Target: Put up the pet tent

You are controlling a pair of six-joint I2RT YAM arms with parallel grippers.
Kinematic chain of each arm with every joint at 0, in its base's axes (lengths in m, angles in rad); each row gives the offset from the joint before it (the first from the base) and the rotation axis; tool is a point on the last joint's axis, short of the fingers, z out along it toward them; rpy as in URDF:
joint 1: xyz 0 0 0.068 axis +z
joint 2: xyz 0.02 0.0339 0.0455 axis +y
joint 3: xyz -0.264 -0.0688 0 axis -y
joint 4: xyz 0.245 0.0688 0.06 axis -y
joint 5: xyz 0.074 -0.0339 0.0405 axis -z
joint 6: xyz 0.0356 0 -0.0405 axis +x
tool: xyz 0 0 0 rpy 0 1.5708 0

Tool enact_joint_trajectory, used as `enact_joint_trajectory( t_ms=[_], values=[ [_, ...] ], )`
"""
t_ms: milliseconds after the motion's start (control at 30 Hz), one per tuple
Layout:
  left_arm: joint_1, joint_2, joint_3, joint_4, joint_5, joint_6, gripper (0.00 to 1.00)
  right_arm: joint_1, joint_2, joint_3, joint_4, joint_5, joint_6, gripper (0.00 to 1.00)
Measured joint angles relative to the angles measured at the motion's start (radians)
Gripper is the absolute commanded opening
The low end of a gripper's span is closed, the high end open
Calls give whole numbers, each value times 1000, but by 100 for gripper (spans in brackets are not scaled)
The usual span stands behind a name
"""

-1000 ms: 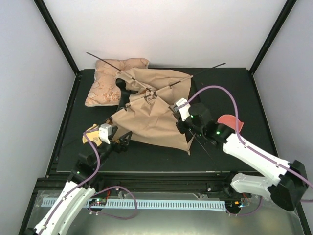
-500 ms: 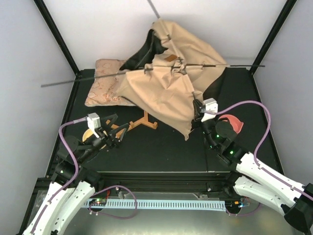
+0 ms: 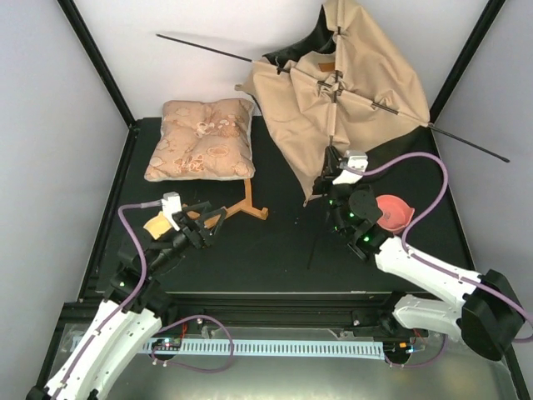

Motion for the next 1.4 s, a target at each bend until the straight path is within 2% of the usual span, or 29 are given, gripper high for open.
enact_joint_trajectory(
  t_ms=[133,367,667,767,900,1067,1333,1400],
  values=[
    [0,61,-12,61,40,-28,97,0,42,24,11,-89,-2,4],
    [-1,320,43,146,167,-5,89,0,121,27,18,-229,-15,4],
    [-16,647,311,218,271,42,79,0,151,-9,31,-351,-2,4],
    [-29,745,415,252,280,46,73,0,156,-31,33,-378,-3,4],
    [-55,873,562,257,270,46,69,0,159,-51,32,-406,-6,4],
    [-79,1001,698,181,197,24,68,0,165,-53,31,-442,-6,4],
    [-79,1045,697,72,99,-49,66,12,189,-53,31,-506,-26,5],
    [-79,1045,697,58,70,-62,61,23,196,-53,28,-507,-42,5]
  ],
)
